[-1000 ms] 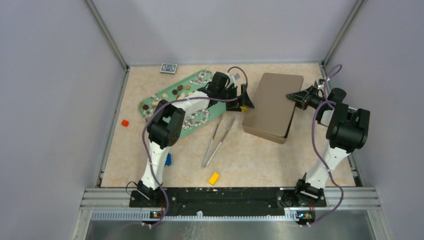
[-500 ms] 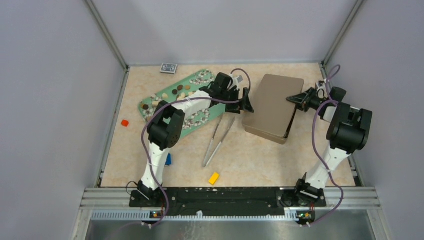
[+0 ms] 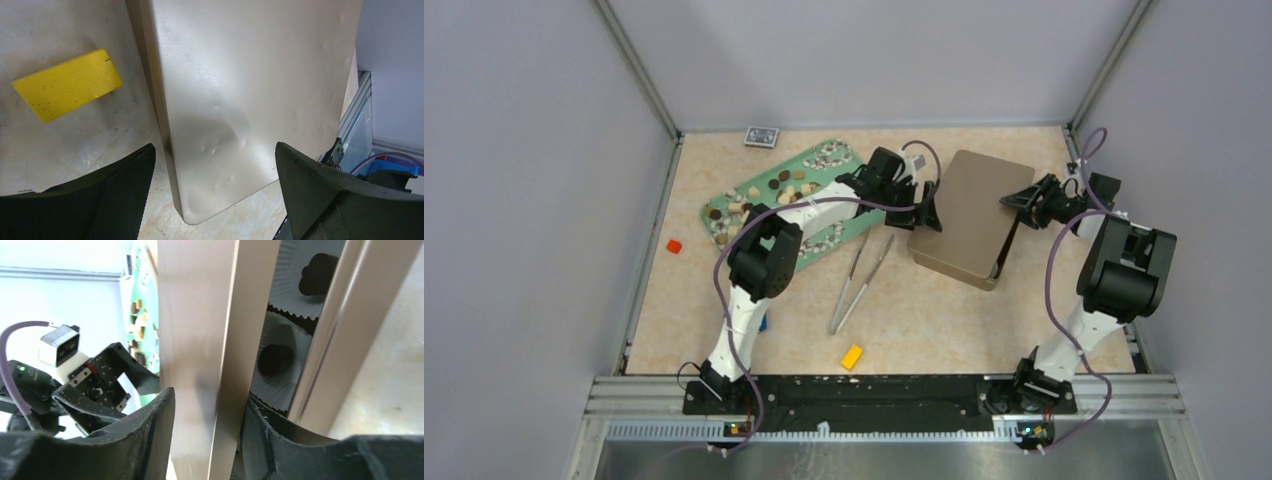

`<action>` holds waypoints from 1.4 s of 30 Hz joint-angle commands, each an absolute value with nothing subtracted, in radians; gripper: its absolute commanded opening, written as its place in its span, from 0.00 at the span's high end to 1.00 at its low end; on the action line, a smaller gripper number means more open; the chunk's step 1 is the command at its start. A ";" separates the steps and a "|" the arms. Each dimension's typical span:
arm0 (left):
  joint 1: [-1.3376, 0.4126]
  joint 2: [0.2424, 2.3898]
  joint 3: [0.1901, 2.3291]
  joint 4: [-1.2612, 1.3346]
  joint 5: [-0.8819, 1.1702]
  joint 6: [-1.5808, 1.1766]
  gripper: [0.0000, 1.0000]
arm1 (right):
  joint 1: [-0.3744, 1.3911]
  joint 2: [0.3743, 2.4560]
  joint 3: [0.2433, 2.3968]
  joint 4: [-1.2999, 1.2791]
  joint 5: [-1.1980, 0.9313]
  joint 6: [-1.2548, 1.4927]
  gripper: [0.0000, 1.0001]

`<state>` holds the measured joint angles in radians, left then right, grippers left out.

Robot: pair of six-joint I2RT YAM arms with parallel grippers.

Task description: Pack the chocolate

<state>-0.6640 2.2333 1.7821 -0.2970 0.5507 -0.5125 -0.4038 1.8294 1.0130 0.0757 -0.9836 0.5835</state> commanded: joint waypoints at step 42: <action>-0.722 2.351 2.045 -0.316 0.564 -0.479 0.07 | -0.334 1.289 0.876 -0.202 -0.548 0.409 0.25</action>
<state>-0.7086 2.3333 1.9965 -0.3679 0.5293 -0.4725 -0.3916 1.4017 0.9096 -0.2237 -0.5735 0.4038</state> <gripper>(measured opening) 0.929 0.742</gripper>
